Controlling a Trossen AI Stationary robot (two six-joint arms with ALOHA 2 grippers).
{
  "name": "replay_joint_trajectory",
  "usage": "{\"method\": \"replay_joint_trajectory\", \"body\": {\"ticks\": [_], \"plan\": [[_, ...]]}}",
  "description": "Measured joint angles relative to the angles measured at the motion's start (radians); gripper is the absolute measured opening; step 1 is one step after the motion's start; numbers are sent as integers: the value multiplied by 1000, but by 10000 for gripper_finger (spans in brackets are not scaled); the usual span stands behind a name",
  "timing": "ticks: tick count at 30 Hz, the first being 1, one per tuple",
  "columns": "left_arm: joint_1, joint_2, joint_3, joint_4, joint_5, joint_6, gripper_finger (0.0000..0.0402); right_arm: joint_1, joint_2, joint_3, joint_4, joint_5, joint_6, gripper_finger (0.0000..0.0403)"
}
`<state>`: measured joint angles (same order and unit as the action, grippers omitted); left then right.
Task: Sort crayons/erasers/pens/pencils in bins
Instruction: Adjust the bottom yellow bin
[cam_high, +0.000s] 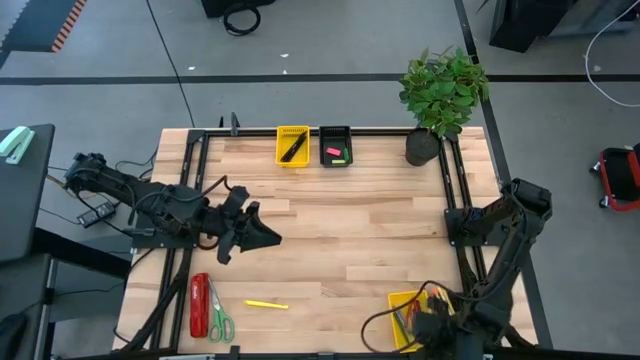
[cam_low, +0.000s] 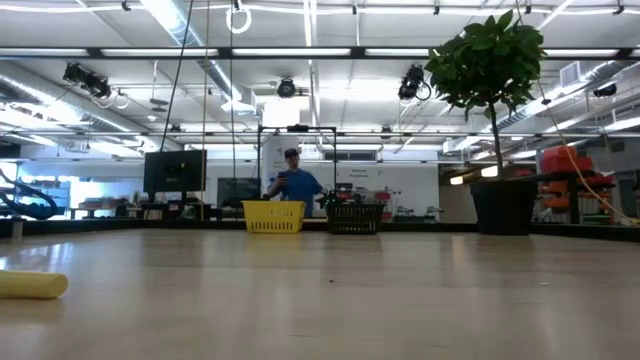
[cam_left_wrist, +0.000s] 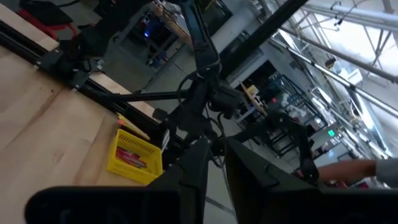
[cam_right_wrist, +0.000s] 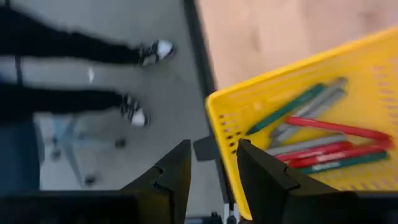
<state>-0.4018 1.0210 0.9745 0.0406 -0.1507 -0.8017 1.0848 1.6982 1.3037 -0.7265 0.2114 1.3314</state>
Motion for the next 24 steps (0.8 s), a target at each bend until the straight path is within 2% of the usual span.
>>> {"method": "replay_joint_trajectory", "body": {"ticks": [4,7,13,24], "plan": [[-14,0,0,-3,2,13,60,-40,55,-3,49,-146,-130,136],[-29,0,0,-17,2,17,56,-62,90,-3,60,-206,-190,136],[-51,0,0,-87,2,52,55,-104,125,-3,38,-212,-206,145],[-52,0,0,-123,2,54,51,-117,139,-4,130,-210,-239,207]]}}
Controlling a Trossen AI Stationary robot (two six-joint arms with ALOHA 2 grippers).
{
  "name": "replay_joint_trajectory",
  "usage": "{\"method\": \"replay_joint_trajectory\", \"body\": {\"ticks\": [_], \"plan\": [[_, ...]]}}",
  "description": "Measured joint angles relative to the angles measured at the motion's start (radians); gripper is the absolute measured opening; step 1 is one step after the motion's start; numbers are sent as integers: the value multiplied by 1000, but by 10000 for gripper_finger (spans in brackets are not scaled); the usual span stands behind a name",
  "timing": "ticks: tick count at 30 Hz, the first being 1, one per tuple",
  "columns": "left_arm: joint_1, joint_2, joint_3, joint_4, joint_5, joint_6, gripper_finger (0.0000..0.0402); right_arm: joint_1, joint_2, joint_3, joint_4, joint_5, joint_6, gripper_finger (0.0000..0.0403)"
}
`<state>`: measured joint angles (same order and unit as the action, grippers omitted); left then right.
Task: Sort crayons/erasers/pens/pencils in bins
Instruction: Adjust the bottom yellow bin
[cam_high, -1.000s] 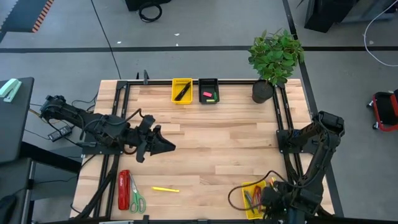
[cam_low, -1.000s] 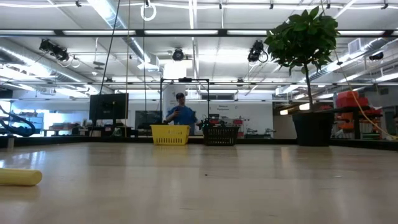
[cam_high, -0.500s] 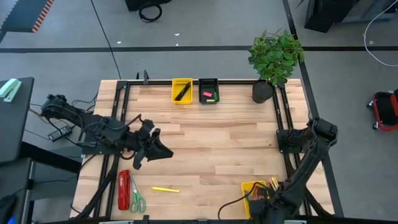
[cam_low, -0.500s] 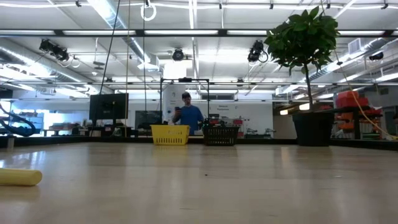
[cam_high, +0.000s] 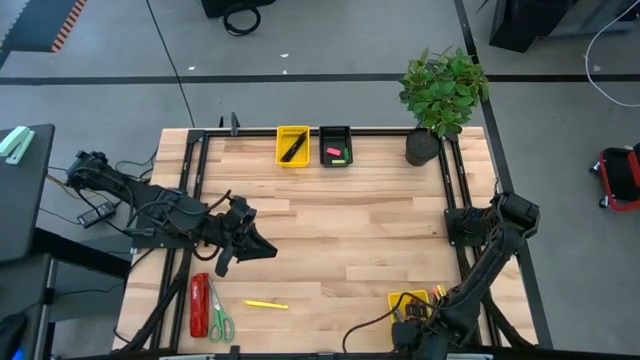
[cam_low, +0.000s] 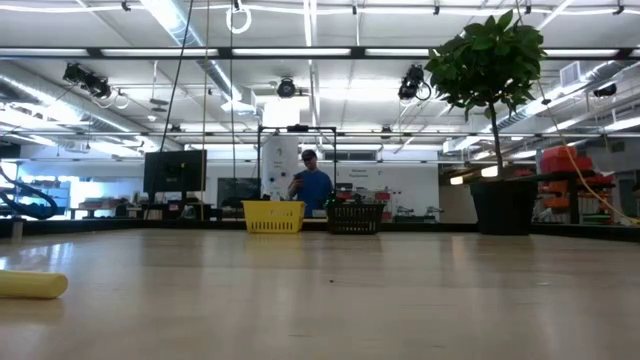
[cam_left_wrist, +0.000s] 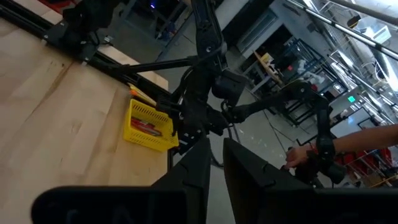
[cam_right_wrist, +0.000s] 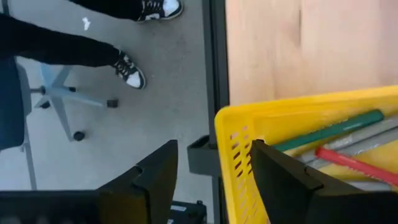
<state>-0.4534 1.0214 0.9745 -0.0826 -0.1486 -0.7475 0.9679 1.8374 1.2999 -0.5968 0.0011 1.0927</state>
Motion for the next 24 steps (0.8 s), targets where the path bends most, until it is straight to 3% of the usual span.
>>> {"method": "replay_joint_trajectory", "body": {"ticks": [11,18,24], "plan": [[0,0,0,-19,0,0,51,-98,0,0,1,-2,-16,212],[0,0,0,-26,0,-9,52,-118,-7,0,-5,-93,84,212],[0,0,0,-27,0,-6,52,-93,-11,0,-167,-94,-27,212]]}}
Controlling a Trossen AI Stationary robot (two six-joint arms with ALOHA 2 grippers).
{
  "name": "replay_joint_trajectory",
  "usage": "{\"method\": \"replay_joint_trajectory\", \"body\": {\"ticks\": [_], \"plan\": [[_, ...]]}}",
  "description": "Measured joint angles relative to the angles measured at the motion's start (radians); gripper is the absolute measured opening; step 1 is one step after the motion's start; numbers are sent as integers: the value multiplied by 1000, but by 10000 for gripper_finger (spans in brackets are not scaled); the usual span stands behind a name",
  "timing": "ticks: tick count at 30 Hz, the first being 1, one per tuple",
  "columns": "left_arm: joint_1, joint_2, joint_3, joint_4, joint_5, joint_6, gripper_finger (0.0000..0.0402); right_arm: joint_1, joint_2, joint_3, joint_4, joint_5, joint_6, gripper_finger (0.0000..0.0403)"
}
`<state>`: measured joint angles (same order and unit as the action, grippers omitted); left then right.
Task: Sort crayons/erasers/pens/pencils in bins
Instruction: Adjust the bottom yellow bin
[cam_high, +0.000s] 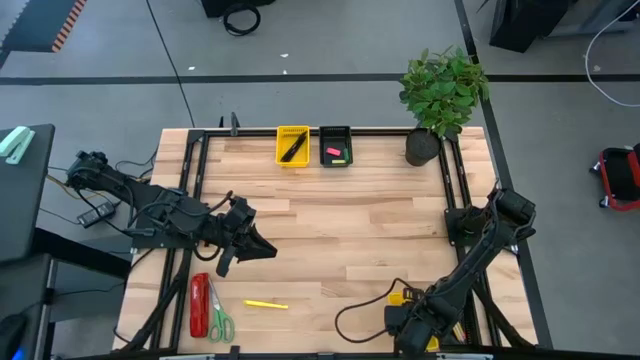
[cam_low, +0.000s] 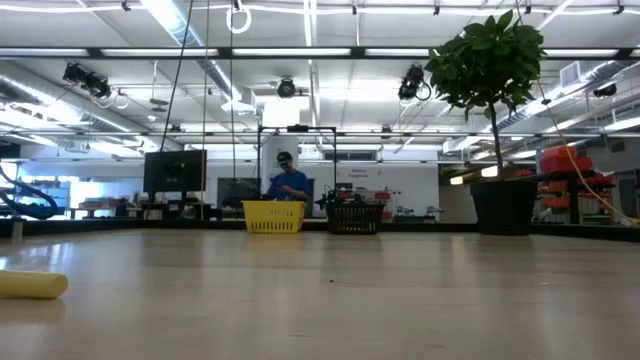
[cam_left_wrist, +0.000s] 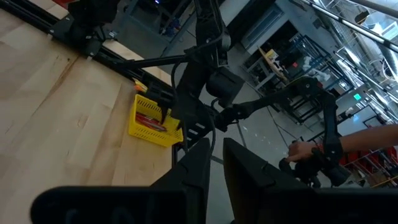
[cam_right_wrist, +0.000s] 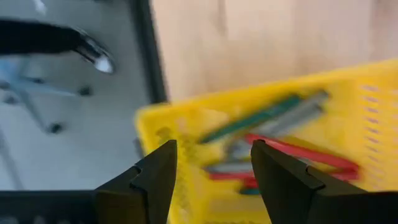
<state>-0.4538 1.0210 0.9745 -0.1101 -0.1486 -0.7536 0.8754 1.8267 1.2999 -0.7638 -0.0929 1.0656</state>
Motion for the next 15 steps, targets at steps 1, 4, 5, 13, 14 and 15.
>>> {"method": "replay_joint_trajectory", "body": {"ticks": [1,4,5,13,14,15], "plan": [[0,0,0,0,0,0,52,0,0,0,-19,12,-21,212],[0,0,0,0,0,2,52,6,0,0,-50,81,-87,212],[0,0,0,-1,0,1,52,6,0,-3,-41,104,-108,212],[0,0,0,0,15,-28,47,-1,-3,-101,38,85,-125,212],[0,0,0,0,19,-28,46,-4,-3,-101,41,85,-127,212],[0,0,0,0,22,-28,45,-9,-3,-101,51,86,-128,212]]}}
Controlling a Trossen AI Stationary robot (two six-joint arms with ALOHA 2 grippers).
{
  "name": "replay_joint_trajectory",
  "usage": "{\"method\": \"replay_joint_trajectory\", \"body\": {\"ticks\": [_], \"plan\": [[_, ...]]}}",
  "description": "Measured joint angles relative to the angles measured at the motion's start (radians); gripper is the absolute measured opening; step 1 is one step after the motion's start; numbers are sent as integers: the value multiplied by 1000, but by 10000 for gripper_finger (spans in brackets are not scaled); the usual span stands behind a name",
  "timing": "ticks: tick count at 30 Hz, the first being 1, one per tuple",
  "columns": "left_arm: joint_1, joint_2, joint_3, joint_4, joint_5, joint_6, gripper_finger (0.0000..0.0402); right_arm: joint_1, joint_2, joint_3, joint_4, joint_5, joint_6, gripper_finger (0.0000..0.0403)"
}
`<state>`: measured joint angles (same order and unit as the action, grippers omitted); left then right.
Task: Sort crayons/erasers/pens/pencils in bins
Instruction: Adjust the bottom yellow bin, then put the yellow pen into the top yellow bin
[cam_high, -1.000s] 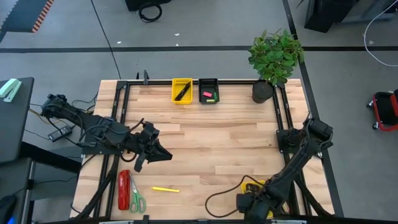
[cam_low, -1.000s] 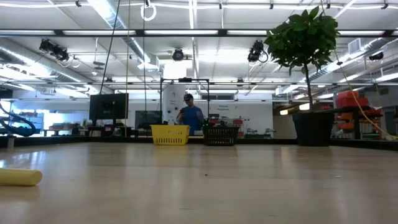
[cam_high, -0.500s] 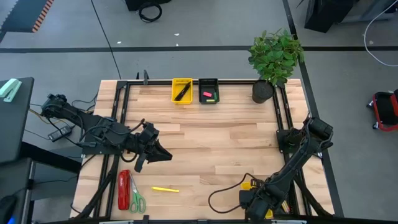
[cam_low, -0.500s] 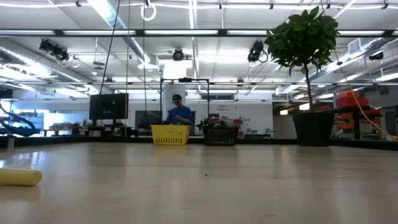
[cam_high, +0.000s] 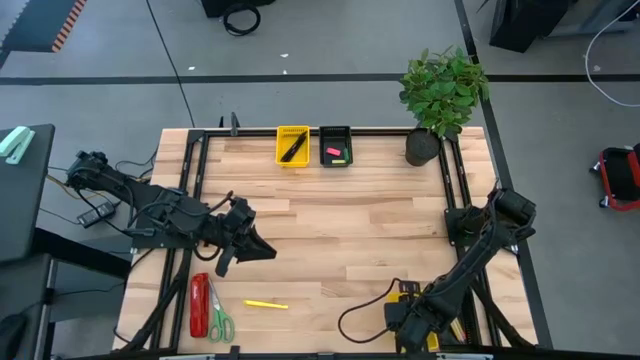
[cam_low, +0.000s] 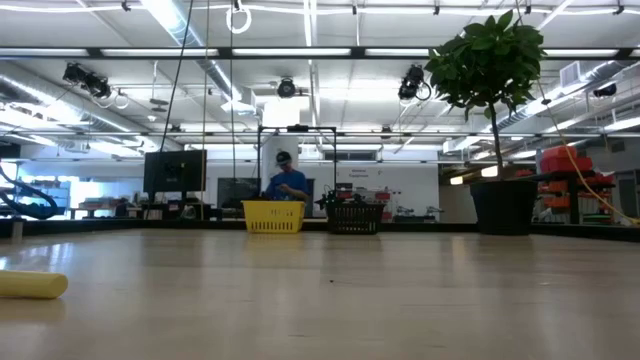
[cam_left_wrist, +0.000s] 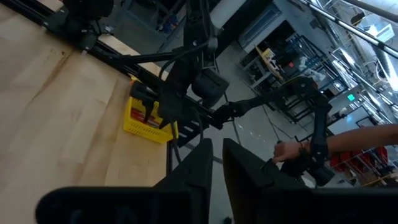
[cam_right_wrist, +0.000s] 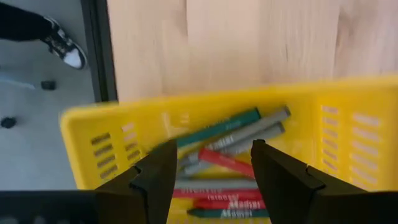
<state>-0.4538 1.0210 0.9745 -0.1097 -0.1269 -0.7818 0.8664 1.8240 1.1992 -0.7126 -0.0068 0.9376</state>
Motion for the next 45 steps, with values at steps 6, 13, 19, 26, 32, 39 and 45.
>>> {"method": "replay_joint_trajectory", "body": {"ticks": [6,13,19,26,32,39,45], "plan": [[0,0,0,0,0,0,39,-25,0,0,56,38,3,212],[0,0,0,0,0,0,38,-43,0,0,67,48,4,212],[0,0,0,0,1,0,29,-42,0,0,66,45,18,212],[0,0,1,-43,7,83,29,-41,-17,18,1,-36,102,212],[-3,0,1,-322,142,88,27,-39,-140,24,-30,26,243,212],[-94,8,1,-683,164,149,72,-39,-318,24,-24,333,422,212],[-104,89,1,-677,157,171,150,-40,-418,25,-7,555,457,212]]}}
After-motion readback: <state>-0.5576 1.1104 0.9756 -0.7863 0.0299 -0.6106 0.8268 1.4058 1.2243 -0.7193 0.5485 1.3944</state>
